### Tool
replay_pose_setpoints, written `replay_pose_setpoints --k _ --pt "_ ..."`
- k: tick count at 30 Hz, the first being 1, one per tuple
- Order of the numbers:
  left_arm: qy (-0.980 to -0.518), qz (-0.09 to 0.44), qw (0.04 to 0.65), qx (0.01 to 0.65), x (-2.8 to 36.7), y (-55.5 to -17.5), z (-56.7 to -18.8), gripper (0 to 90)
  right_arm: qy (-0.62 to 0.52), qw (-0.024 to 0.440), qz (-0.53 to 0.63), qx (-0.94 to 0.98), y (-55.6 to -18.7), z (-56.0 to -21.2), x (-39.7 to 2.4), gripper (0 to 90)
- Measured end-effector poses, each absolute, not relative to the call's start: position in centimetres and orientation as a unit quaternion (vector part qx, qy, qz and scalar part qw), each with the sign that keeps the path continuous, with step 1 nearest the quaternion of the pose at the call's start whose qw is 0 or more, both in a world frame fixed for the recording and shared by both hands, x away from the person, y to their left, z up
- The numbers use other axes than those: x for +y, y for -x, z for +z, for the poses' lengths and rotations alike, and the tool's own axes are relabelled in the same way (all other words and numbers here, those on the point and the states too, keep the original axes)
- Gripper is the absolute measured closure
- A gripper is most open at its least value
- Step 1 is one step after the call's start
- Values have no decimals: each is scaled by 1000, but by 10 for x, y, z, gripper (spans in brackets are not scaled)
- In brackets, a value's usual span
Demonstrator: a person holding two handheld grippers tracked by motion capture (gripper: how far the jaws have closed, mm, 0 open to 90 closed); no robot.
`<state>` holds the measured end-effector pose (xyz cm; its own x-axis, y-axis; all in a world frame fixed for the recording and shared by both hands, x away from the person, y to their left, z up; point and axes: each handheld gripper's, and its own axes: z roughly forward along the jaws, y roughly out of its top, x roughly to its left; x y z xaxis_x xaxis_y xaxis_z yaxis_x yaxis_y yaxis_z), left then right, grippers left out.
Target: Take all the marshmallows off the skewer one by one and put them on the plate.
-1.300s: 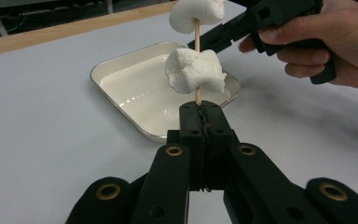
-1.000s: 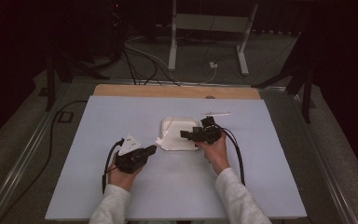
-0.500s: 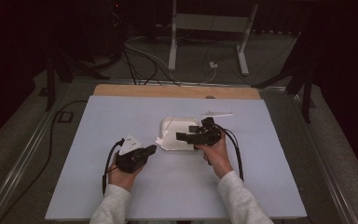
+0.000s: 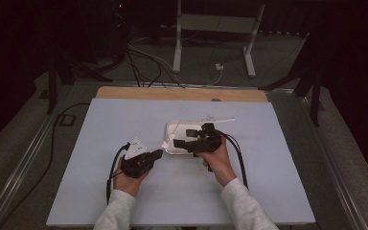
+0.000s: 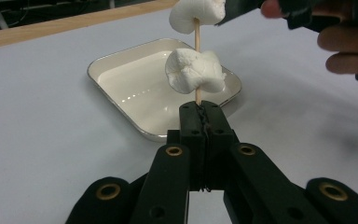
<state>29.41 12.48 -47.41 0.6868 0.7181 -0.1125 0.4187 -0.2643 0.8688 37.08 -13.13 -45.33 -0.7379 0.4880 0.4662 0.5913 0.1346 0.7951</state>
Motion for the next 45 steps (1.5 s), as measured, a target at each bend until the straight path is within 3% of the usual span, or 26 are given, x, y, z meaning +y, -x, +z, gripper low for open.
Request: replay_pose_setpoints --k 5,10,17,26,36,45 --pt "-780 152 487 361 122 -294 -474 900 356 62 -543 -758 -370 -457 -123 168" --pt "-782 152 487 358 121 -293 -475 900 371 73 -533 -757 -370 -460 -117 413" --pt "-783 152 488 355 119 -293 -475 900 377 108 -545 -741 -371 -462 -115 652" --pt "-781 155 491 353 119 -293 -475 900 376 111 -557 -733 -369 -459 -114 779" --pt "-793 170 471 346 117 -290 -478 900 396 79 -583 -705 -369 -449 -124 815" --pt "-783 158 495 340 116 -291 -478 900 405 64 -593 -693 -375 -436 -141 810"
